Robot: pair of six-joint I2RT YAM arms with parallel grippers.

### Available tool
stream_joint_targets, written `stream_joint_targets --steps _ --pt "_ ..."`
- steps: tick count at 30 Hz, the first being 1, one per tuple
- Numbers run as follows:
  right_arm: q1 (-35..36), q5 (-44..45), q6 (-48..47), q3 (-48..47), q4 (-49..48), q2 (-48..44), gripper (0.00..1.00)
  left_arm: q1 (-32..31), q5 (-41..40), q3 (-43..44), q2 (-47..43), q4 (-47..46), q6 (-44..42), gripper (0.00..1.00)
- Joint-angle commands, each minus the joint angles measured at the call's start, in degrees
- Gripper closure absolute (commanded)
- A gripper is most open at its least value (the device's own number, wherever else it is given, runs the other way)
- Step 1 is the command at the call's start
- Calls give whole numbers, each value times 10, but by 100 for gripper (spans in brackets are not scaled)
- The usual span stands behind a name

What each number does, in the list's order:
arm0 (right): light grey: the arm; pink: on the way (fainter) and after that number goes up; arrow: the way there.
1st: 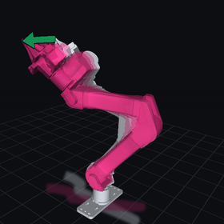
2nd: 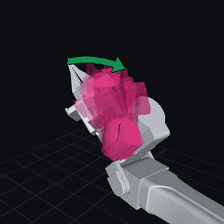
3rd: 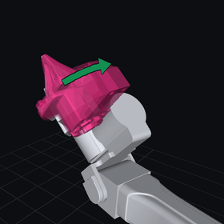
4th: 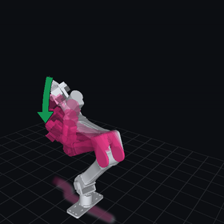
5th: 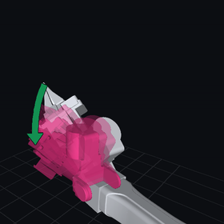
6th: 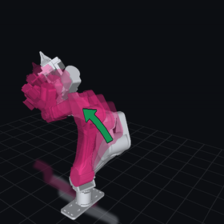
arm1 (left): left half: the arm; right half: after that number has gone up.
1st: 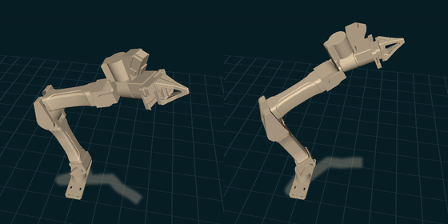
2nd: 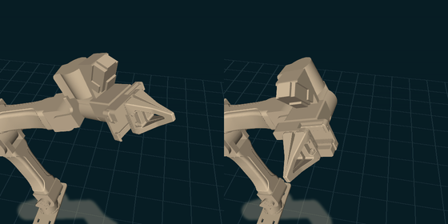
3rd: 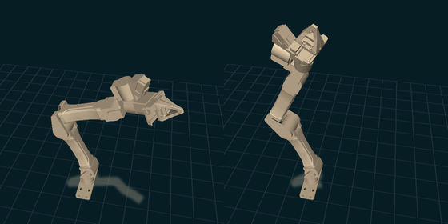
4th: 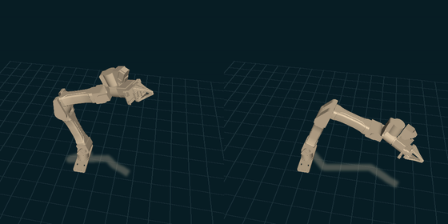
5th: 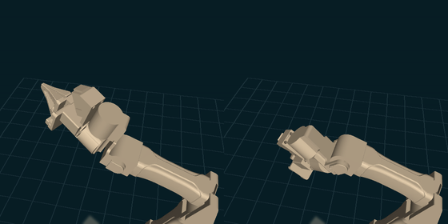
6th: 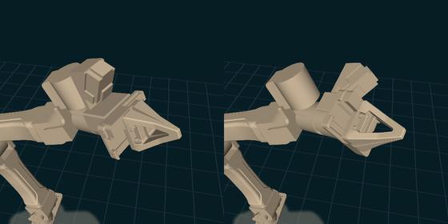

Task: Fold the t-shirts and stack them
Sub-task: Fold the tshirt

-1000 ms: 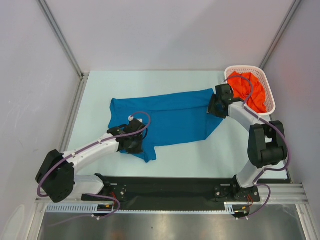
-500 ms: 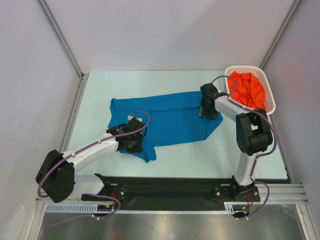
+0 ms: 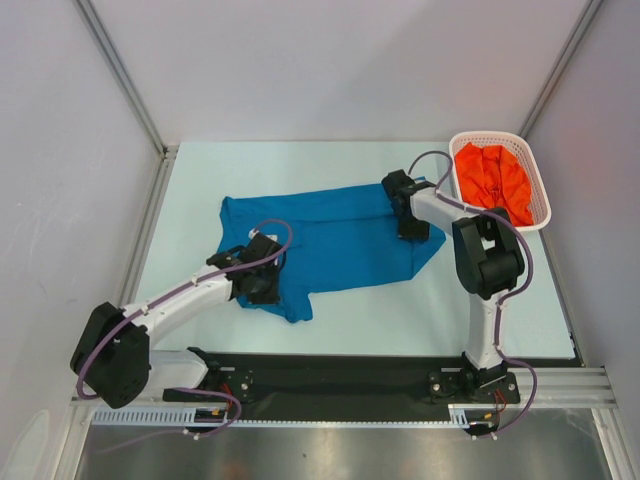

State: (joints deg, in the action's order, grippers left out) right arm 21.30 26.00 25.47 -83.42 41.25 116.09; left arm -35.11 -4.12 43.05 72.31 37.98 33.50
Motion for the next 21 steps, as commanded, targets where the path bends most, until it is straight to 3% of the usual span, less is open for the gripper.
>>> stream_joint_targets --steps 1,10,12,14,21 --pt "4 41 16 -26 29 8 61 14 9 -6 -19 -9 -21 100" --pt "7 66 18 -19 46 -32 73 22 2 7 -28 -4 -35 100" --pt "7 66 13 -14 47 -42 90 22 3 7 -30 -5 -34 100" --pt "3 66 17 -11 51 -48 98 22 6 7 -32 -5 -32 100" --pt "-34 35 0 -3 66 -103 100 38 9 19 -64 15 -40 100"
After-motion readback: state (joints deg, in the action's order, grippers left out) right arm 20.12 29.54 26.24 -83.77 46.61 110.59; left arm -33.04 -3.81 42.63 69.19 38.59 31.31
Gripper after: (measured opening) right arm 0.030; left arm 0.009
